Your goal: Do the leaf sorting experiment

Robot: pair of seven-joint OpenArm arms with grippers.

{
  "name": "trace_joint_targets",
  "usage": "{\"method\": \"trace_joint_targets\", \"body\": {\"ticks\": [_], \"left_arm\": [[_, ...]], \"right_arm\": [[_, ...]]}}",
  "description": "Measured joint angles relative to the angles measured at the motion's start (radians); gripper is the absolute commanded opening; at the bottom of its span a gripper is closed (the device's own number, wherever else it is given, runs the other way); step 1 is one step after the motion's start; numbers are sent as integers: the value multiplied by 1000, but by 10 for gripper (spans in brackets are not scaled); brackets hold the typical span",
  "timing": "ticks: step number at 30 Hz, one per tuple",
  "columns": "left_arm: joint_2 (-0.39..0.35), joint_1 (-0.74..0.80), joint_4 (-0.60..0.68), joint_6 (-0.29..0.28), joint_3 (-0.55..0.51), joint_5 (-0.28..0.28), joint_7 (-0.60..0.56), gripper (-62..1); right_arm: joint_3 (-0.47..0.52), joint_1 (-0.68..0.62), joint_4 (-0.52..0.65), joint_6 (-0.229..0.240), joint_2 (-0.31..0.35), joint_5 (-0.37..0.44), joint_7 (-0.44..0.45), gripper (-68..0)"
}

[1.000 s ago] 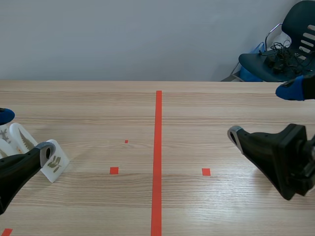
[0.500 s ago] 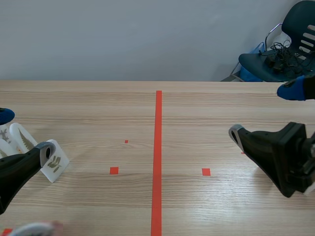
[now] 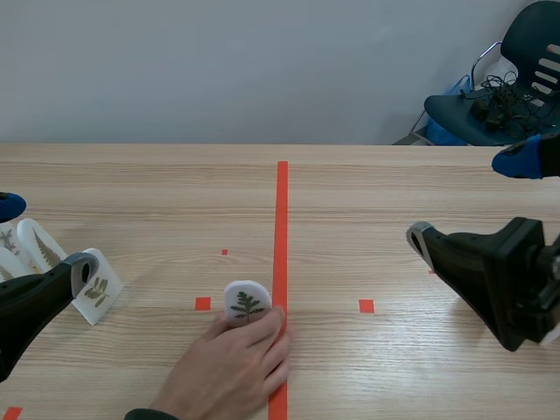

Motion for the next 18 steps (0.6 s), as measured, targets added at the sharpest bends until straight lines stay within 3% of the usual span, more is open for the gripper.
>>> {"method": "trace_joint_targets", "body": {"ticks": [11,18], "left_arm": [[0,0,0,0,0,0,4,14],[0,0,0,-5,16,0,68,14]], "right_arm": [[0,0,0,0,0,0,0,4],[0,2,0,0,0,0,0,4]]}}
